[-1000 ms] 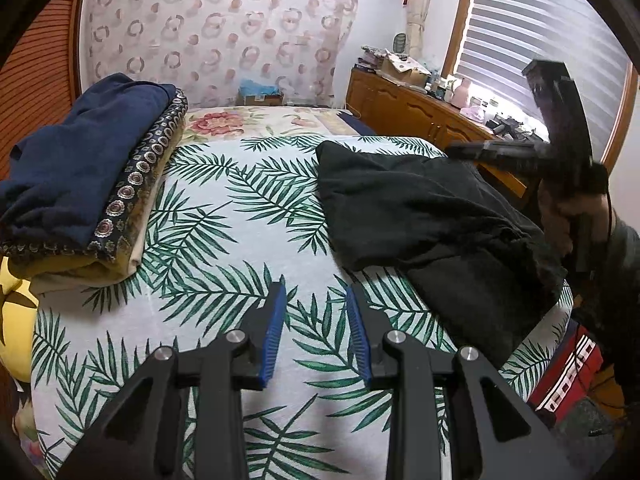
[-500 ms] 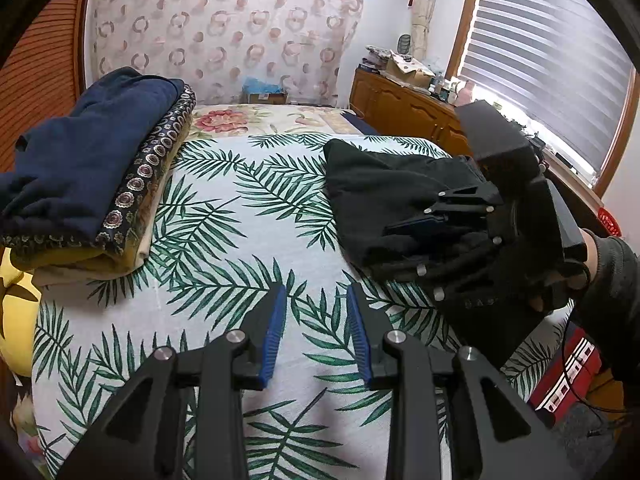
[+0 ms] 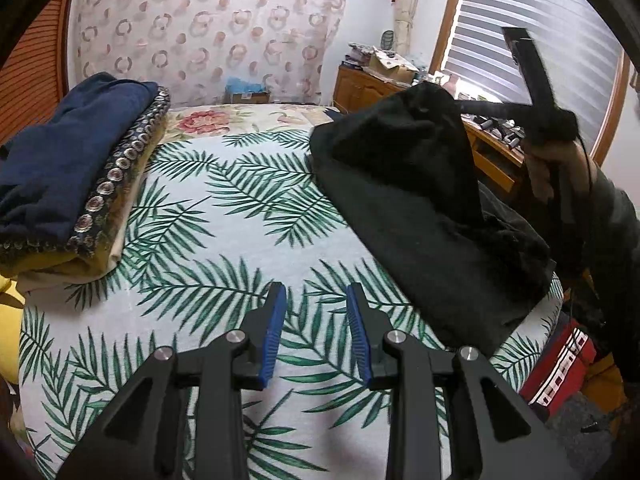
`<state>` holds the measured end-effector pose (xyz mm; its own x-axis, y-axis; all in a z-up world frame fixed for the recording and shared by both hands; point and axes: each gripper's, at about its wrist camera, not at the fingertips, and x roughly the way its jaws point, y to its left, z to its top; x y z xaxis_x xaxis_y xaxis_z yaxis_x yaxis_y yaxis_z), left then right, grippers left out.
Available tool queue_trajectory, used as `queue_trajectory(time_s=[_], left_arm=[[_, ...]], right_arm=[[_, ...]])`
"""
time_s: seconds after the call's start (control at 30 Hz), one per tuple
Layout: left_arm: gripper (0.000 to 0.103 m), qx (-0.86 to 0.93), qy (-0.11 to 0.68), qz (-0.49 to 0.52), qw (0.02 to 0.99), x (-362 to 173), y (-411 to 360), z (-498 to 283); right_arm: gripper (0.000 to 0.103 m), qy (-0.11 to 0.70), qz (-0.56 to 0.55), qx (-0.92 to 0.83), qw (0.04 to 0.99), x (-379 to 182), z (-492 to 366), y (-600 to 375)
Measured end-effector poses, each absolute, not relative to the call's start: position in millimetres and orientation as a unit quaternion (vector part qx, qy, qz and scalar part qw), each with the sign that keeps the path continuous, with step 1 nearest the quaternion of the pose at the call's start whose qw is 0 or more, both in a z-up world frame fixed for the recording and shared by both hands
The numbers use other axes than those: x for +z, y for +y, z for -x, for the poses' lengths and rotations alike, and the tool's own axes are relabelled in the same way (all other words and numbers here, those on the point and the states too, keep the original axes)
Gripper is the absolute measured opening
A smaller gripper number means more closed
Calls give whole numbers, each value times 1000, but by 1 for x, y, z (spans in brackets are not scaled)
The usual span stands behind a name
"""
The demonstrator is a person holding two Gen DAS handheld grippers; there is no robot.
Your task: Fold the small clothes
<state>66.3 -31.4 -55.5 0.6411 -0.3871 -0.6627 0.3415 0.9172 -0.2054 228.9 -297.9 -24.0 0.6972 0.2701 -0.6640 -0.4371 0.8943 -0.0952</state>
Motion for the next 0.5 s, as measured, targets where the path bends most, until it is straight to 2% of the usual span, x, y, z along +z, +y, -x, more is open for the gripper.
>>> queue_trajectory(time_s=[0.13, 0.37, 0.43, 0.5], left_arm=[[29, -209, 372, 29, 904, -54, -37, -65], [29, -218, 379, 24, 899, -58, -48, -66], [29, -221, 380, 22, 898, -59, -51, -65], [29, -227, 380, 22, 897, -59, -54, -65]], right_arm=[[3, 348, 115, 128, 921, -14, -259, -346], [4, 400, 82, 36, 912, -43, -290, -417], [14, 404, 78, 21, 911, -50, -291, -421], [36, 401, 83, 11, 912, -51, -284, -421]])
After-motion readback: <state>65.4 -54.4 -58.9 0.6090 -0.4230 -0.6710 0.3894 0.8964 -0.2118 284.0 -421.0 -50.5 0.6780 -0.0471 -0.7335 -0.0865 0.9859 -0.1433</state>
